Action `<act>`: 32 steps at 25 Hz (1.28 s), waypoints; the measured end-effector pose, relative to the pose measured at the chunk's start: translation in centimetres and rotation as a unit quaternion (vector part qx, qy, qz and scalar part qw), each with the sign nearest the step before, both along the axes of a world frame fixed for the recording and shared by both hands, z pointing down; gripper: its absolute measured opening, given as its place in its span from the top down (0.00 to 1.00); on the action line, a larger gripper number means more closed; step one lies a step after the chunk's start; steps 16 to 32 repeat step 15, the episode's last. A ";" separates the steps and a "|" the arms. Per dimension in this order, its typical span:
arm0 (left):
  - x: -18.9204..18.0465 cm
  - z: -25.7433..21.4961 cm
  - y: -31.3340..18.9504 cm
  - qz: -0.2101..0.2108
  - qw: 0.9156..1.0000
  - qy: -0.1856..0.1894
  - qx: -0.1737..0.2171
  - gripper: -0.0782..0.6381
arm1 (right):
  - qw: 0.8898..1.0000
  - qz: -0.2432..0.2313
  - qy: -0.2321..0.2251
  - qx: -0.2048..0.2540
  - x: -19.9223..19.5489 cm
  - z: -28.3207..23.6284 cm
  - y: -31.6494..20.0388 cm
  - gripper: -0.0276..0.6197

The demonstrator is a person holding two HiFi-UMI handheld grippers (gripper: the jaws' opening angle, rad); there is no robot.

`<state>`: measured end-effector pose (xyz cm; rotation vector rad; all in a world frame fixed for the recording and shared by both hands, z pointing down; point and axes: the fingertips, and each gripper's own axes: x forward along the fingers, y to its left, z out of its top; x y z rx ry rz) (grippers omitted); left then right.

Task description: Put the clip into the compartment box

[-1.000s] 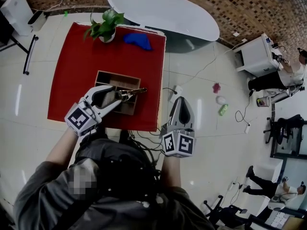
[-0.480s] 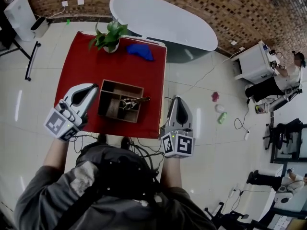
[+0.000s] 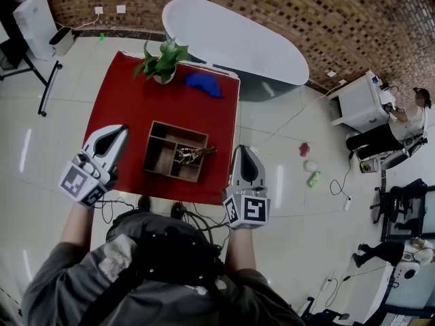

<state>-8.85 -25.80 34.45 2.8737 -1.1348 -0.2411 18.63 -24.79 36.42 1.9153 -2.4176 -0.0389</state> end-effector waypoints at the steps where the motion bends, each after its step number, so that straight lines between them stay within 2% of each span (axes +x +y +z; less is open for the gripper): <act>1: -0.3 0.0 -0.1 -0.004 1.000 0.001 -0.001 0.84 | 1.000 -0.003 0.000 0.000 -0.3 0.0 -0.1 0.94; 32: 0.2 -0.1 0.2 -0.009 1.000 -0.005 -0.008 0.84 | 1.000 0.001 0.003 -0.012 -0.1 0.6 -0.2 0.94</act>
